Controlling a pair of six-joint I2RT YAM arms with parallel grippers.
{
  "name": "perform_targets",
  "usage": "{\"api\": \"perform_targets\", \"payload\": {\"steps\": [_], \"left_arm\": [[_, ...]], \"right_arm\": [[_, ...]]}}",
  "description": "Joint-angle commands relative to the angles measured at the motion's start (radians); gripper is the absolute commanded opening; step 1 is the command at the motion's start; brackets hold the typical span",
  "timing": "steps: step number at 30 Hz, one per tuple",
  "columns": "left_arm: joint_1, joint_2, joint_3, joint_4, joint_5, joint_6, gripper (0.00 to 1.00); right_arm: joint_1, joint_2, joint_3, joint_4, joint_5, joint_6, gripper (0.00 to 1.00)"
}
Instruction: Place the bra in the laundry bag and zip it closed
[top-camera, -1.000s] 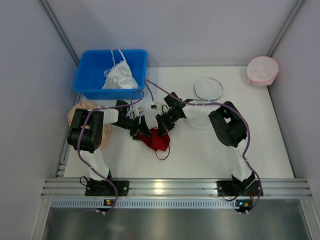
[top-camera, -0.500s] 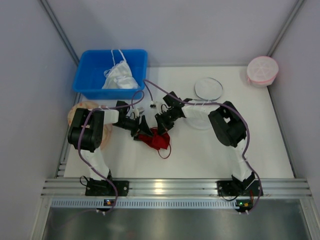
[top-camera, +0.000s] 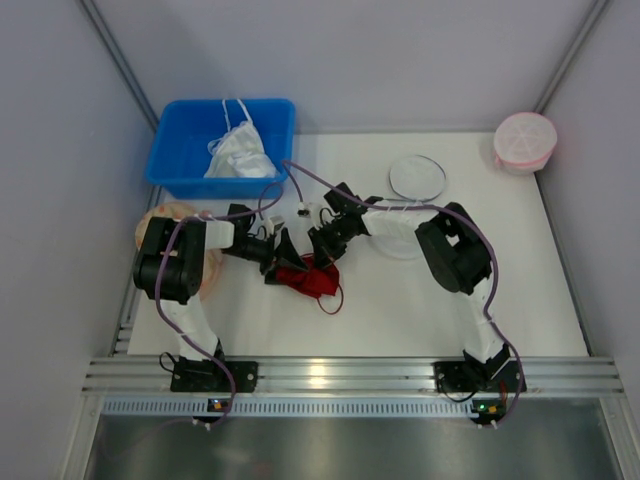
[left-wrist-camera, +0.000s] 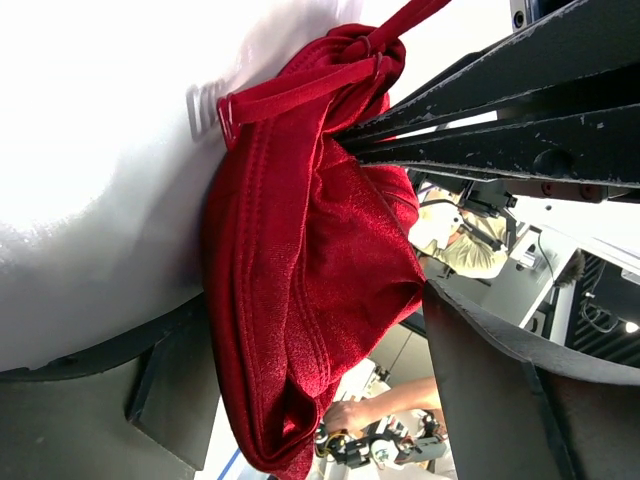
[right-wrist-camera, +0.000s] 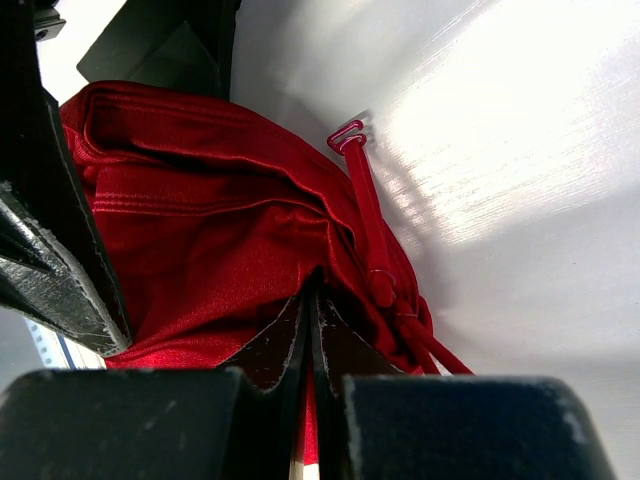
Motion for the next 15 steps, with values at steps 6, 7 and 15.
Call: {"api": "perform_targets", "payload": {"steps": [6, 7, 15], "left_arm": [[0.006, -0.035, -0.010, 0.038, 0.035, 0.000, 0.78], [0.006, -0.040, -0.010, 0.036, 0.040, -0.002, 0.78], [0.052, -0.084, -0.023, 0.079, 0.017, -0.062, 0.81]], "right_arm": [[0.028, 0.035, 0.051, 0.006, 0.055, -0.024, 0.00], [0.028, 0.037, 0.052, 0.003, 0.058, -0.028, 0.00], [0.030, 0.029, 0.017, -0.002, 0.078, -0.057, 0.00]]}}
